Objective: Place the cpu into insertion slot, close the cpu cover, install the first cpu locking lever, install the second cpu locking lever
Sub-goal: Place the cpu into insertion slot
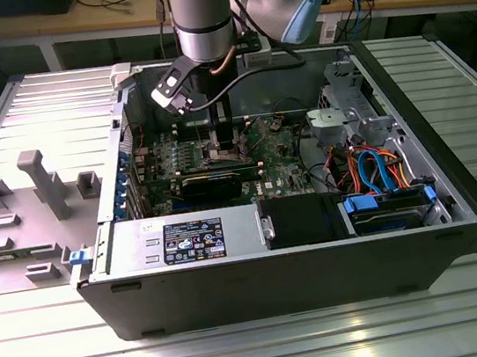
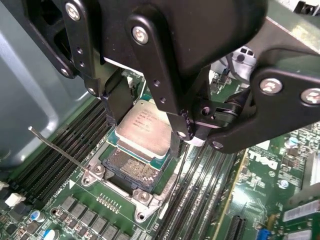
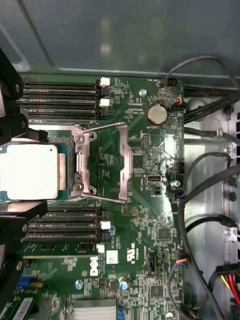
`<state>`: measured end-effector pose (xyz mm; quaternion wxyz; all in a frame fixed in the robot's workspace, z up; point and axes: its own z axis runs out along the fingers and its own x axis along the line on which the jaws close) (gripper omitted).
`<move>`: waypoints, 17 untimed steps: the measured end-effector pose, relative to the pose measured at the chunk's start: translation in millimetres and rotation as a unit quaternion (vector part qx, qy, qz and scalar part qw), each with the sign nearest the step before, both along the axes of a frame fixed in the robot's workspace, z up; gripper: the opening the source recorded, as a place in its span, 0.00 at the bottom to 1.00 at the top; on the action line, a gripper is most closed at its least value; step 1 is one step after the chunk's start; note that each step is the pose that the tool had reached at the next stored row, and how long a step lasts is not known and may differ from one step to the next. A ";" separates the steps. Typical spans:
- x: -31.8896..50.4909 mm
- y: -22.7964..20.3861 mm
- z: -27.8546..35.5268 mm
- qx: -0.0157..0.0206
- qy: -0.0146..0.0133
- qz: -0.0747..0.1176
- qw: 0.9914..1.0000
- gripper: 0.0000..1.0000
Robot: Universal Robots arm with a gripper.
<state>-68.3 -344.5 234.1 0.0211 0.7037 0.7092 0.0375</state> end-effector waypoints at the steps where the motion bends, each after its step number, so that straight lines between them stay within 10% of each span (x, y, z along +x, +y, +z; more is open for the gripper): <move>1: 0.0 0.0 0.0 0.000 0.000 0.000 1.000 0.54; 10: -0.5 0.4 -0.4 0.000 0.000 0.000 1.000 0.54; 17: -2.1 2.5 -13.4 0.000 0.001 0.000 1.000 0.54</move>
